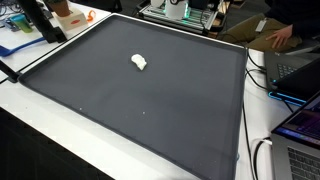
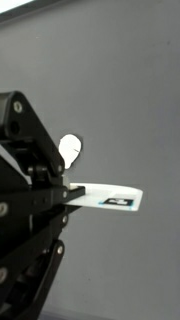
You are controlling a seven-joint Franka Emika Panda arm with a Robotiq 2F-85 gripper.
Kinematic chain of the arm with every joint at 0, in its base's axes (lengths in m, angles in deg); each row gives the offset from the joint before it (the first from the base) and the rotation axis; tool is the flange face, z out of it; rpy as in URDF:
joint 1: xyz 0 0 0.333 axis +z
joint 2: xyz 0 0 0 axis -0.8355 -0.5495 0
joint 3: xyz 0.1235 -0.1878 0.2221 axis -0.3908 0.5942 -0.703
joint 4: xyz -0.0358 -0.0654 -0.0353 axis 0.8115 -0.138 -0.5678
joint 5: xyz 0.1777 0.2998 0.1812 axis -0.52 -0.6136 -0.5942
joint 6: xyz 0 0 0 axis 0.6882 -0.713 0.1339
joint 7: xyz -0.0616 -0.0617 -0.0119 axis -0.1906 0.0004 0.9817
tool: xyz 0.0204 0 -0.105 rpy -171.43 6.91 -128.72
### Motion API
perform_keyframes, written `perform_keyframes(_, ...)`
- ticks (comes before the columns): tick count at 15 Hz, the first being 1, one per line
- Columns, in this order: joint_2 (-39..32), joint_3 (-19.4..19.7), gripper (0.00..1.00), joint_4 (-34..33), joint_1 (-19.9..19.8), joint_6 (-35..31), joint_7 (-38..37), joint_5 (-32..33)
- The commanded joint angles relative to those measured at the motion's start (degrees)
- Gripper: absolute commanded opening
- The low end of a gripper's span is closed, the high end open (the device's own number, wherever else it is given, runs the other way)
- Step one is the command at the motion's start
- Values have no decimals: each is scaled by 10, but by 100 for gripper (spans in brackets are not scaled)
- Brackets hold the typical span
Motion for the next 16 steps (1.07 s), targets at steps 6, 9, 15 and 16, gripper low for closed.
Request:
perform_keyframes(6, -54, -12, 1, 4, 3, -93, 42, 33)
perform_keyframes(9, -119, -7, 1, -17, -2, -128, 86, 50)
perform_keyframes(15, -260, 36, 1, -74, -28, -131, 177, -17)
perform_keyframes(16, -216, 24, 4, -43, -21, -141, 152, 9)
